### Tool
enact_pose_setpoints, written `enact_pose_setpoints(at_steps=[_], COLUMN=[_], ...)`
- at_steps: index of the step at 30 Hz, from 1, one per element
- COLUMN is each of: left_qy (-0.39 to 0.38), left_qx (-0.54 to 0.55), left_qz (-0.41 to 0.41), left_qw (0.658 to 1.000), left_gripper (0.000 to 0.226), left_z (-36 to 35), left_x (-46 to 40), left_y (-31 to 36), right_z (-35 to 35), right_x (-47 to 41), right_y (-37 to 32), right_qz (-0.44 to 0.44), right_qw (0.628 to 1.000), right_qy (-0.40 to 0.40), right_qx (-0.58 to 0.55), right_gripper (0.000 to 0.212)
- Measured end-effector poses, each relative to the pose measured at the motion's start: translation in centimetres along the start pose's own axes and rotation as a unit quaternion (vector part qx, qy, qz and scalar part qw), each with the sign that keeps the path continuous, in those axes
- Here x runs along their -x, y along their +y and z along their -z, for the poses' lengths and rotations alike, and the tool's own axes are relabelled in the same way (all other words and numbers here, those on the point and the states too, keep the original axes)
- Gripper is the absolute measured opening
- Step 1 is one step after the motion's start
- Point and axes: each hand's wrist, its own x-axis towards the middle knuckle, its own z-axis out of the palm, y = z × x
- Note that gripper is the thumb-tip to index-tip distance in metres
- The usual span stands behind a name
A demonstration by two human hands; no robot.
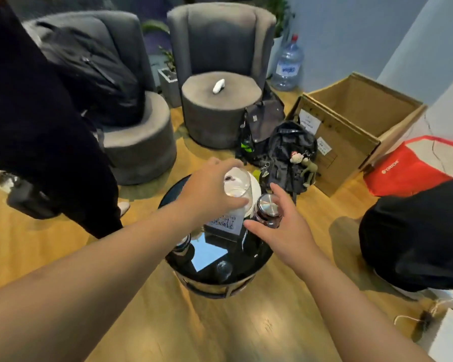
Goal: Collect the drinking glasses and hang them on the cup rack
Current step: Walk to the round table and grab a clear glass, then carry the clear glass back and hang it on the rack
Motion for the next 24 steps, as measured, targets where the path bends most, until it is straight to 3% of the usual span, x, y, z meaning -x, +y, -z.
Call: enact_pose_setpoints(at_steps=[7, 11, 19, 24], left_qy=[0.065, 0.114, 0.114, 0.155], left_qx=[-0.044, -0.066, -0.087, -0.055], left_qz=[-0.042, -0.048, 0.035, 0.122], left_qw=[0.996, 0.990, 0.989, 0.979], left_gripper=[0.063, 0.056, 0.075, 0.066], left_z=[16.8, 24.6, 36.1, 39.7], left_x=[1.5, 4.9, 14.6, 23.8], left_y=[15.0, 22.7, 31.5, 33.1], right_z=[7.2, 10.3, 12.3, 10.1], right_x=[2.4, 6.4, 14.9, 22.2], right_y=[-16.1, -24.5, -34.9, -38.1], right_qz=[0.101, 0.178, 0.258, 0.302], right_qw=[0.995, 0.980, 0.946, 0.918], right_qy=[-0.020, -0.072, -0.171, -0.243], right_qx=[-0.009, -0.056, -0.093, -0.083], right_gripper=[0.110, 0.078, 0.074, 0.077])
